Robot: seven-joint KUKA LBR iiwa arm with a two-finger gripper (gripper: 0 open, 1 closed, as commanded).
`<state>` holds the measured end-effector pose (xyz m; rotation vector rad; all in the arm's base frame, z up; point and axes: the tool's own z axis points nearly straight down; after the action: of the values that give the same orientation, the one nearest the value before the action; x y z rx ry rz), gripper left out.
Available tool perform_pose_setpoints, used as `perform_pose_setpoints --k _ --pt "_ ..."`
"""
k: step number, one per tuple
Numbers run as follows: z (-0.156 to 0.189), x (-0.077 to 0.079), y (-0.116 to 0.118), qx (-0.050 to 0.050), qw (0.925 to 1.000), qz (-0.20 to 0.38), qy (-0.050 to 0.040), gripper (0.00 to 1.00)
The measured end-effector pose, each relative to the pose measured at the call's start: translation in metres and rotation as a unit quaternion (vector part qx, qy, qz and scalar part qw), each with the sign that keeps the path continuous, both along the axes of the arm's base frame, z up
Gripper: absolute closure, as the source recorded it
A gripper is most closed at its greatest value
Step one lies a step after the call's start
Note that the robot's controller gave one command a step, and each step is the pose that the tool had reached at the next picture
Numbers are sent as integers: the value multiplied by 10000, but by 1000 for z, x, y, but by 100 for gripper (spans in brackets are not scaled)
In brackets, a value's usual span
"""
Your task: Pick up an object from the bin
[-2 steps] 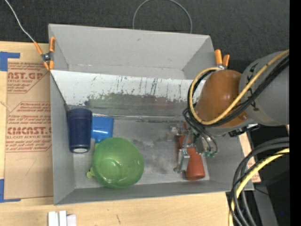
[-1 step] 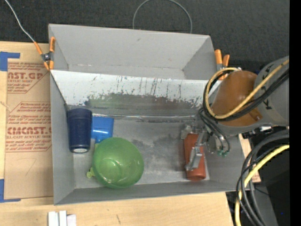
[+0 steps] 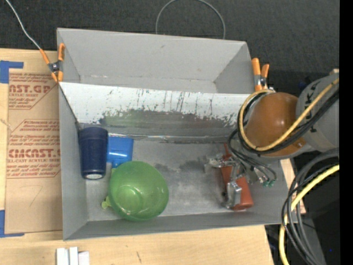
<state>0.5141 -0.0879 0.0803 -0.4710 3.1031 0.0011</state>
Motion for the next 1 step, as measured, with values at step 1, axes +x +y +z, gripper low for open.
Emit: perform_pose_setpoints --k 1 --pt "5 -20 -36 100 9994 325 21 100"
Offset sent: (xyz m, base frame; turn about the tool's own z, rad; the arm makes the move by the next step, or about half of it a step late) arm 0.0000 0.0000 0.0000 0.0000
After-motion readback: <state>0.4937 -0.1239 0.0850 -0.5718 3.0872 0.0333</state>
